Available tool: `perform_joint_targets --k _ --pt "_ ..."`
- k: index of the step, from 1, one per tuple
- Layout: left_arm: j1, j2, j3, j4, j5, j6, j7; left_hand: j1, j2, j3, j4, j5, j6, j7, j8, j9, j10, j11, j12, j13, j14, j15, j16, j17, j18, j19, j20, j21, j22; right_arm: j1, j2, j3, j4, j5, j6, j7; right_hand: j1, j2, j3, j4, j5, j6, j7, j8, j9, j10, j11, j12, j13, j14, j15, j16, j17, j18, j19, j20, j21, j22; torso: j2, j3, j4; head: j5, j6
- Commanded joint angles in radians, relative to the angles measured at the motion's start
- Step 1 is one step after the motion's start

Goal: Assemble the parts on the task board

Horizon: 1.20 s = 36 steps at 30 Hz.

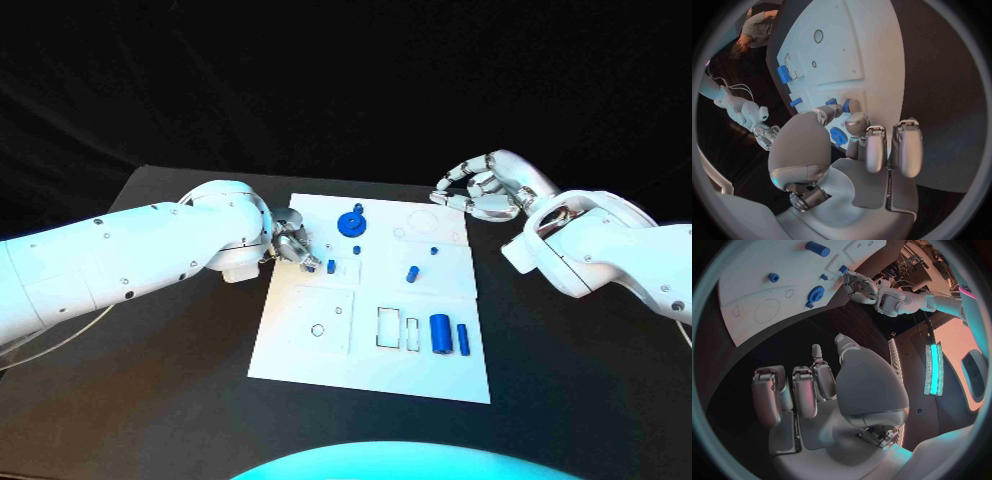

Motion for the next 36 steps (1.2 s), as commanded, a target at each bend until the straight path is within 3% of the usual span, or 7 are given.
perform_joint_targets --k 1,7,24,27,29,34,36 --pt "-0.002 0.0 -0.001 -0.001 0.002 0.013 -0.009 -0.008 0.002 -0.017 0.01 -0.004 0.003 0.006 -0.006 -0.002 -0.002 -0.001 0.005 0.002 0.106 -0.004 0.004 0.263 -0.014 0.038 -0.005 0.002 0.129 0.0 0.0 0.0 0.002 -0.006 0.002 0.009 -0.018 -0.001 -0.005 0.0 0.004 -0.005 0.0 0.004 0.002 -0.005 -0.001 -0.005 0.072 0.089 -0.006 -0.004 0.2 -0.002 0.079 -0.005 -0.004 0.236 0.0 0.0003 -0.0005 0.0 -0.001" --pt "-0.002 -0.007 0.0 0.0 0.002 -0.005 -0.01 -0.034 -0.004 -0.096 0.059 -0.006 0.01 0.009 -0.009 -0.007 -0.001 0.002 0.01 0.007 0.106 -0.003 0.004 0.263 -0.013 0.037 -0.005 0.0 0.128 0.0 -0.001 0.0 0.001 -0.006 0.001 0.01 -0.024 -0.001 -0.008 0.0 0.003 -0.006 0.0 0.005 0.003 -0.006 -0.001 -0.005 0.072 0.089 -0.006 -0.004 0.2 -0.002 0.079 -0.005 -0.005 0.235 -0.001 0.0005 -0.0002 0.0 -0.002" --pt "0.0 -0.029 0.028 0.017 0.057 -0.156 0.058 -0.095 0.029 -0.216 0.062 -0.052 -0.015 0.016 -0.025 -0.018 -0.024 0.008 -0.011 -0.018 0.106 0.0 0.004 0.263 -0.01 0.031 -0.003 -0.009 0.114 0.0 -0.003 0.0 0.0 -0.006 -0.003 0.01 -0.026 -0.001 -0.009 0.0 0.003 -0.006 -0.001 0.005 0.003 -0.005 -0.001 -0.005 0.072 0.089 -0.006 -0.004 0.2 -0.002 0.078 -0.005 -0.006 0.235 -0.001 0.001 -0.0004 -0.004 0.002" --pt "0.0 -0.029 0.03 0.015 0.082 -0.199 0.085 -0.087 0.043 -0.27 0.064 -0.054 -0.044 0.028 -0.035 -0.021 -0.081 0.019 -0.084 -0.1 0.105 0.011 0.002 0.261 0.002 0.004 0.002 -0.042 0.064 0.0 -0.003 0.0 0.0 -0.006 -0.003 0.01 -0.026 -0.001 -0.009 0.0 0.003 -0.006 -0.001 0.005 0.003 -0.005 -0.001 -0.005 0.072 0.089 -0.006 -0.004 0.2 -0.002 0.078 -0.005 -0.006 0.235 -0.001 0.0012 -0.0003 -0.005 0.003" --pt "0.001 -0.027 0.031 0.012 0.103 -0.243 0.12 -0.075 0.051 -0.299 0.062 -0.055 -0.095 0.05 -0.055 -0.028 -0.197 0.039 -0.242 -0.273 0.092 0.025 -0.021 0.222 0.016 -0.031 0.011 -0.086 -0.003 0.0 -0.004 0.0 0.0 -0.006 -0.003 0.01 -0.026 -0.001 -0.009 0.0 0.003 -0.006 -0.001 0.005 0.003 -0.005 -0.001 -0.005 0.072 0.089 -0.006 -0.004 0.2 -0.002 0.078 -0.005 -0.006 0.235 -0.001 0.0012 0.0002 -0.007 0.004" --pt "0.001 -0.012 0.029 0.009 0.065 -0.324 0.234 0.07 0.053 -0.293 0.057 -0.047 -0.198 0.099 -0.088 -0.052 -0.319 0.084 -0.305 -0.317 0.053 0.063 -0.084 0.127 0.041 -0.093 0.045 -0.171 -0.117 0.0 -0.005 0.0 0.0 -0.007 -0.002 0.009 -0.028 -0.001 -0.009 0.0 0.003 -0.006 -0.001 0.005 0.004 -0.006 -0.001 -0.006 0.071 0.089 -0.006 -0.004 0.199 -0.002 0.078 -0.005 -0.006 0.234 0.0 0.001 0.0004 -0.014 0.007" --pt "0.0 -0.001 0.025 0.006 0.032 -0.35 0.288 0.186 0.046 -0.251 0.046 -0.045 -0.229 0.117 -0.1 -0.068 -0.388 0.102 -0.351 -0.351 -0.01 0.081 -0.168 0.009 0.071 -0.18 0.062 -0.281 -0.261 0.0 -0.005 0.0 0.0 -0.008 -0.001 0.008 -0.028 -0.001 -0.009 0.0 0.004 -0.006 -0.001 0.005 0.004 -0.005 -0.001 -0.005 0.072 0.089 -0.006 -0.004 0.199 -0.002 0.078 -0.005 -0.006 0.235 0.0 0.0008 0.0008 -0.017 0.009"
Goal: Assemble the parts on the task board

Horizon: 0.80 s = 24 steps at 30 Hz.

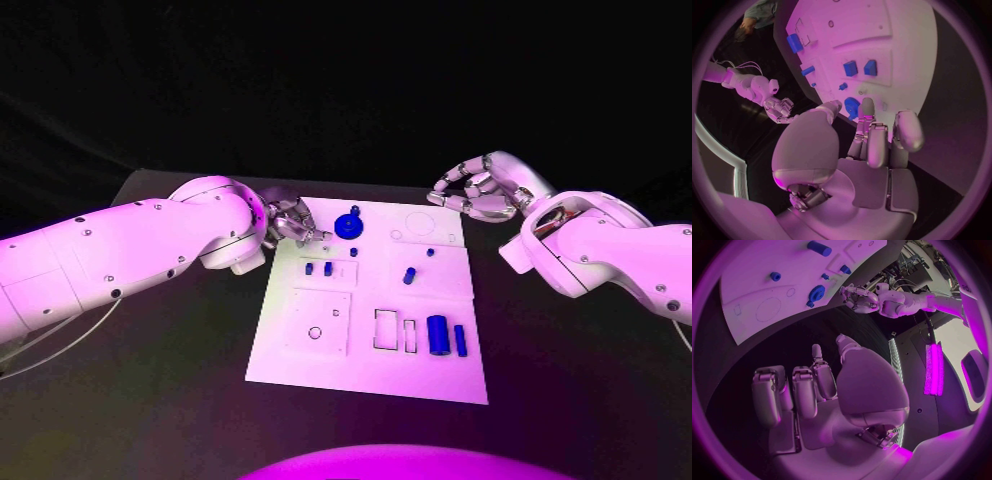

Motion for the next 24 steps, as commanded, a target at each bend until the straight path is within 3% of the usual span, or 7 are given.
perform_joint_targets --k 1,3,4,6,12,15,24 --pt "0.0 0.02 -0.008 -0.004 -0.05 -0.128 0.19 0.093 -0.012 0.035 -0.003 0.006 -0.024 0.011 -0.011 -0.016 -0.063 0.015 -0.044 -0.034 -0.022 0.014 -0.068 -0.008 0.031 -0.068 0.015 -0.088 -0.111 -0.001 0.0 0.0 0.001 -0.008 0.002 0.006 -0.007 -0.001 -0.003 0.0 0.004 -0.006 -0.001 0.005 0.001 -0.006 -0.001 -0.006 0.071 0.089 -0.006 -0.005 0.199 -0.002 0.077 -0.005 -0.006 0.234 0.001 -0.001 0.0005 -0.006 0.004" --pt "-0.002 0.035 -0.015 -0.01 -0.101 -0.162 0.26 0.149 -0.021 0.06 -0.011 0.002 -0.035 0.031 -0.022 -0.033 -0.094 0.034 -0.071 -0.059 -0.055 0.031 -0.102 -0.055 0.039 -0.103 0.027 -0.133 -0.162 -0.001 0.0 0.0 0.001 -0.008 0.003 0.006 -0.006 0.001 -0.002 -0.001 0.006 -0.006 -0.001 0.006 0.002 -0.006 -0.001 -0.006 0.071 0.089 -0.006 -0.004 0.2 -0.002 0.077 -0.005 -0.007 0.234 0.001 -0.0016 -0.0007 -0.007 0.007" --pt "-0.004 0.043 -0.018 -0.013 -0.133 -0.18 0.295 0.206 -0.034 0.086 -0.031 0.003 -0.048 0.028 -0.035 -0.049 -0.128 0.036 -0.099 -0.082 -0.089 0.033 -0.134 -0.1 0.052 -0.142 0.034 -0.181 -0.219 -0.001 0.0 0.0 0.001 -0.009 0.004 0.006 -0.006 0.001 -0.002 -0.001 0.006 -0.006 -0.001 0.006 0.002 -0.006 -0.001 -0.006 0.071 0.089 -0.006 -0.004 0.2 -0.002 0.077 -0.005 -0.007 0.234 0.002 -0.0019 -0.0015 -0.008 0.007" --pt "-0.008 0.054 -0.022 -0.019 -0.186 -0.201 0.34 0.24 -0.045 0.107 -0.036 0.001 -0.043 0.032 -0.045 -0.071 -0.136 0.039 -0.115 -0.108 -0.103 0.04 -0.138 -0.114 0.055 -0.153 0.04 -0.196 -0.232 -0.001 0.0 0.0 0.001 -0.009 0.004 0.006 -0.006 0.001 -0.002 -0.002 0.006 -0.006 -0.001 0.006 0.002 -0.006 -0.001 -0.006 0.071 0.089 -0.007 -0.004 0.2 -0.002 0.077 -0.005 -0.007 0.233 0.002 -0.0022 -0.0024 -0.01 0.008" --pt "-0.022 0.09 -0.028 -0.047 -0.343 -0.185 0.408 0.275 -0.085 0.129 -0.032 -0.002 -0.064 0.03 -0.102 -0.143 -0.189 0.052 -0.218 -0.216 -0.179 0.053 -0.199 -0.235 0.066 -0.198 0.051 -0.251 -0.29 -0.001 0.001 0.0 0.0 -0.009 0.006 0.007 -0.004 0.001 -0.001 -0.002 0.007 -0.006 -0.001 0.006 0.002 -0.007 -0.001 -0.007 0.071 0.089 -0.007 -0.004 0.2 -0.002 0.077 -0.005 -0.007 0.233 0.001 0.0 -0.0012 -0.013 0.009" --pt "-0.026 0.103 -0.029 -0.058 -0.402 -0.16 0.413 0.287 -0.088 0.12 -0.041 -0.003 -0.05 0.014 -0.124 -0.173 -0.193 0.053 -0.257 -0.263 -0.178 0.052 -0.193 -0.251 0.063 -0.187 0.055 -0.239 -0.271 -0.001 0.001 0.0 0.001 -0.009 0.006 0.007 -0.003 0.002 -0.001 -0.003 0.009 -0.007 -0.001 0.006 0.003 -0.007 -0.002 -0.007 0.07 0.089 -0.007 -0.004 0.2 -0.001 0.077 -0.005 -0.007 0.233 0.002 -0.0007 -0.0009 -0.014 0.009" --pt "-0.035 0.132 -0.032 -0.082 -0.509 -0.078 0.393 0.298 -0.087 0.107 -0.049 -0.004 -0.009 0.003 -0.145 -0.209 -0.186 0.047 -0.295 -0.319 -0.129 0.041 -0.137 -0.217 0.047 -0.131 0.046 -0.169 -0.187 -0.001 0.002 0.0 0.001 -0.009 0.006 0.007 -0.003 0.002 -0.001 -0.003 0.01 -0.007 -0.001 0.006 0.003 -0.008 -0.002 -0.008 0.07 0.088 -0.007 -0.005 0.199 -0.001 0.076 -0.005 -0.008 0.233 0.002 -0.0006 -0.0017 -0.015 0.008"
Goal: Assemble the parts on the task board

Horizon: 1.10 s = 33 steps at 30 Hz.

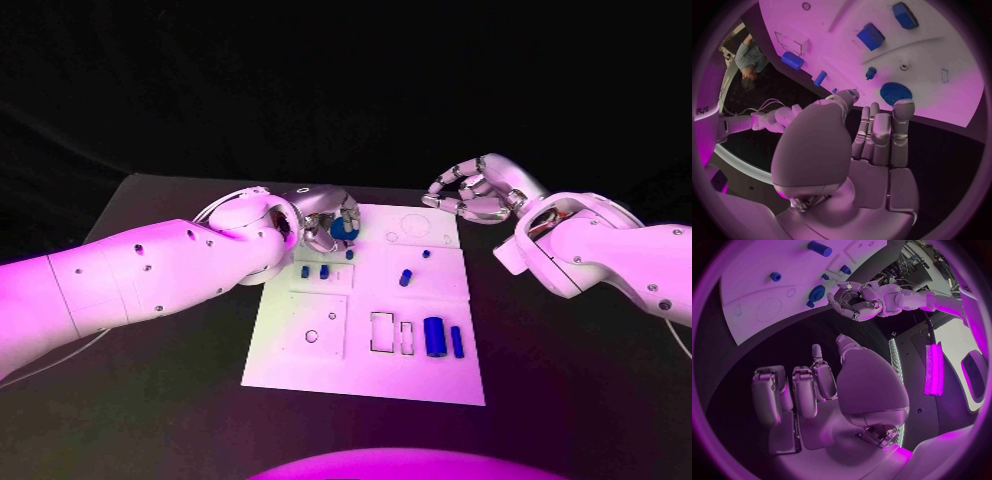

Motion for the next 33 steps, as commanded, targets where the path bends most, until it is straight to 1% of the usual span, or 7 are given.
perform_joint_targets --k 1,4,8,16,22,28,33 --pt "-0.002 0.01 0.0 -0.006 -0.104 0.072 0.014 0.011 0.0 -0.005 -0.001 -0.007 0.01 -0.002 -0.005 -0.006 0.0 -0.005 -0.007 -0.011 0.012 -0.003 0.013 0.011 -0.013 0.013 -0.001 0.016 0.019 -0.001 0.001 0.0 0.001 -0.008 0.006 0.007 -0.003 0.002 -0.001 -0.003 0.006 -0.007 -0.001 0.006 0.002 -0.008 -0.002 -0.004 0.07 0.088 -0.007 -0.005 0.198 -0.001 0.076 -0.005 -0.004 0.233 -0.001 0.0001 -0.0008 0.0 -0.001" --pt "-0.003 0.016 -0.001 -0.011 -0.117 0.099 0.005 0.011 0.001 -0.007 -0.001 -0.007 0.016 -0.003 -0.007 -0.01 0.002 -0.006 -0.013 -0.019 0.019 -0.004 0.021 0.016 -0.015 0.02 -0.003 0.026 0.031 -0.001 0.002 0.0 0.001 -0.008 0.005 0.008 -0.003 0.002 -0.001 -0.003 0.006 -0.007 -0.001 0.006 0.002 -0.008 -0.002 -0.004 0.07 0.088 -0.007 -0.005 0.198 -0.001 0.076 -0.005 -0.004 0.233 -0.001 0.0004 0.0 -0.001 -0.002" --pt "-0.004 0.024 -0.001 -0.017 -0.126 0.13 -0.008 0.013 0.003 -0.008 0.001 -0.006 0.037 -0.006 -0.011 -0.022 0.009 -0.007 -0.029 -0.041 0.041 -0.006 0.044 0.035 -0.023 0.045 -0.006 0.058 0.07 -0.001 0.003 0.0 0.0 -0.008 0.004 0.008 -0.003 0.002 -0.001 -0.003 0.006 -0.007 -0.001 0.006 0.002 -0.008 -0.002 -0.004 0.07 0.088 -0.007 -0.005 0.198 -0.001 0.076 -0.005 -0.004 0.233 -0.001 0.0006 0.0011 -0.002 -0.003" --pt "-0.008 0.034 -0.002 -0.029 -0.131 0.16 -0.021 0.018 0.007 -0.003 0.002 -0.004 0.054 -0.006 -0.017 -0.033 0.027 -0.008 -0.039 -0.061 0.06 -0.006 0.064 0.051 -0.029 0.067 -0.006 0.086 0.104 -0.001 0.005 0.0 0.0 -0.008 0.004 0.008 -0.003 0.002 -0.001 -0.003 0.006 -0.007 -0.001 0.006 0.002 -0.008 -0.002 -0.004 0.07 0.088 -0.007 -0.005 0.198 -0.001 0.076 -0.005 -0.004 0.233 -0.001 0.0013 0.0001 -0.002 -0.005" --pt "-0.011 0.041 -0.002 -0.037 -0.132 0.168 -0.024 0.021 0.009 0.003 0.002 -0.004 0.065 -0.007 -0.018 -0.037 0.041 -0.01 -0.042 -0.07 0.067 -0.007 0.071 0.057 -0.032 0.077 -0.007 0.1 0.12 -0.001 0.005 0.0 0.001 -0.008 0.004 0.007 -0.003 0.002 -0.001 -0.003 0.006 -0.007 -0.001 0.006 0.002 -0.008 -0.002 -0.004 0.07 0.088 -0.007 -0.005 0.198 -0.001 0.076 -0.005 -0.004 0.233 -0.001 0.0013 0.0003 -0.003 -0.004" --pt "-0.017 0.048 -0.002 -0.048 -0.132 0.158 -0.029 0.033 0.018 0.027 -0.002 -0.004 0.084 -0.008 -0.023 -0.047 0.068 -0.014 -0.051 -0.088 0.079 -0.01 0.082 0.064 -0.037 0.093 -0.009 0.121 0.146 -0.001 0.005 0.0 0.001 -0.009 0.004 0.006 -0.003 0.002 -0.001 -0.003 0.006 -0.007 -0.001 0.006 0.002 -0.008 -0.002 -0.004 0.07 0.088 -0.007 -0.005 0.198 -0.001 0.076 -0.005 -0.004 0.233 -0.001 0.0002 0.0 -0.005 -0.006" --pt "-0.019 0.051 -0.002 -0.056 -0.132 0.152 -0.03 0.036 0.022 0.04 -0.004 -0.005 0.09 -0.007 -0.026 -0.051 0.08 -0.014 -0.054 -0.095 0.083 -0.009 0.087 0.068 -0.039 0.099 -0.009 0.13 0.157 -0.001 0.005 0.0 0.002 -0.009 0.004 0.006 -0.003 0.002 -0.001 -0.003 0.006 -0.007 -0.001 0.006 0.002 -0.008 -0.002 -0.004 0.07 0.088 -0.007 -0.005 0.198 -0.001 0.076 -0.005 -0.004 0.233 -0.001 0.0008 -0.0005 -0.006 -0.006"
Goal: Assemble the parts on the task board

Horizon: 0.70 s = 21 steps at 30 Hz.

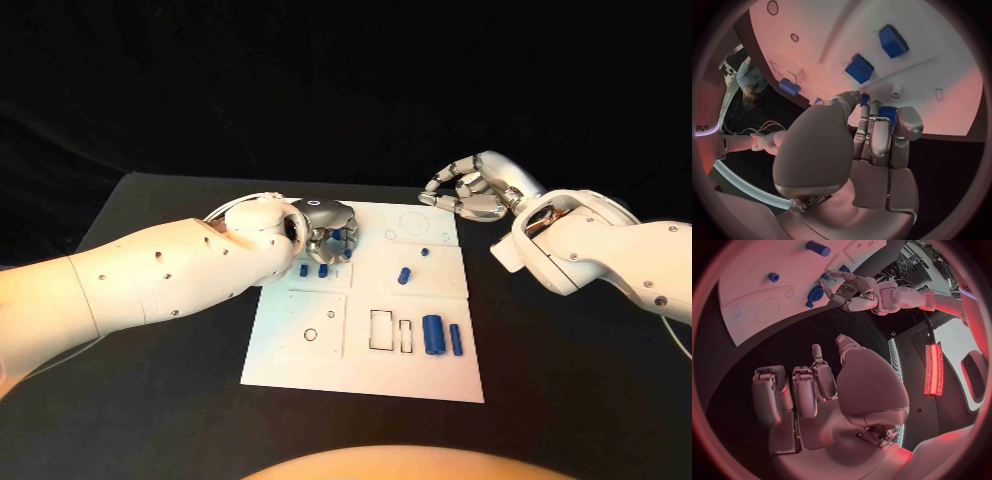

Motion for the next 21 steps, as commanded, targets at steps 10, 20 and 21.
perform_joint_targets --k 10,20,21 --pt "-0.002 0.012 0.001 -0.012 -0.009 0.008 -0.002 0.016 0.008 0.029 -0.008 -0.007 0.02 0.0 -0.01 -0.007 0.033 -0.004 -0.01 -0.014 0.014 -0.003 0.011 0.008 -0.012 0.021 -0.003 0.025 0.027 -0.001 0.003 0.0 0.001 -0.009 0.006 0.005 -0.002 0.002 0.0 -0.003 0.009 -0.007 -0.001 0.007 0.002 -0.005 -0.002 -0.001 0.072 0.089 -0.007 -0.005 0.199 -0.001 0.077 -0.006 -0.004 0.234 0.0 -0.0003 0.0012 -0.002 -0.005" --pt "-0.008 0.024 0.001 -0.028 -0.006 0.019 -0.003 0.013 0.008 0.038 -0.011 -0.009 0.026 0.0 -0.013 -0.011 0.046 -0.007 -0.014 -0.02 0.019 -0.006 0.015 0.01 -0.015 0.03 -0.005 0.037 0.042 -0.001 0.004 0.0 0.001 -0.01 0.008 0.004 -0.002 0.002 0.0 -0.003 0.009 -0.007 -0.001 0.007 0.002 -0.005 -0.002 -0.001 0.072 0.089 -0.007 -0.005 0.199 -0.001 0.077 -0.006 -0.004 0.234 0.0 0.0003 0.0004 -0.003 -0.007" --pt "-0.008 0.024 0.001 -0.029 -0.006 0.02 -0.003 0.013 0.008 0.039 -0.011 -0.009 0.027 0.0 -0.013 -0.011 0.047 -0.007 -0.014 -0.021 0.019 -0.006 0.016 0.011 -0.016 0.032 -0.005 0.039 0.046 -0.001 0.004 0.0 0.001 -0.01 0.008 0.004 -0.002 0.002 0.0 -0.003 0.009 -0.007 -0.001 0.007 0.002 -0.005 -0.002 -0.001 0.072 0.089 -0.007 -0.005 0.199 -0.001 0.077 -0.006 -0.004 0.234 -0.001 0.0001 0.0004 -0.004 -0.008"
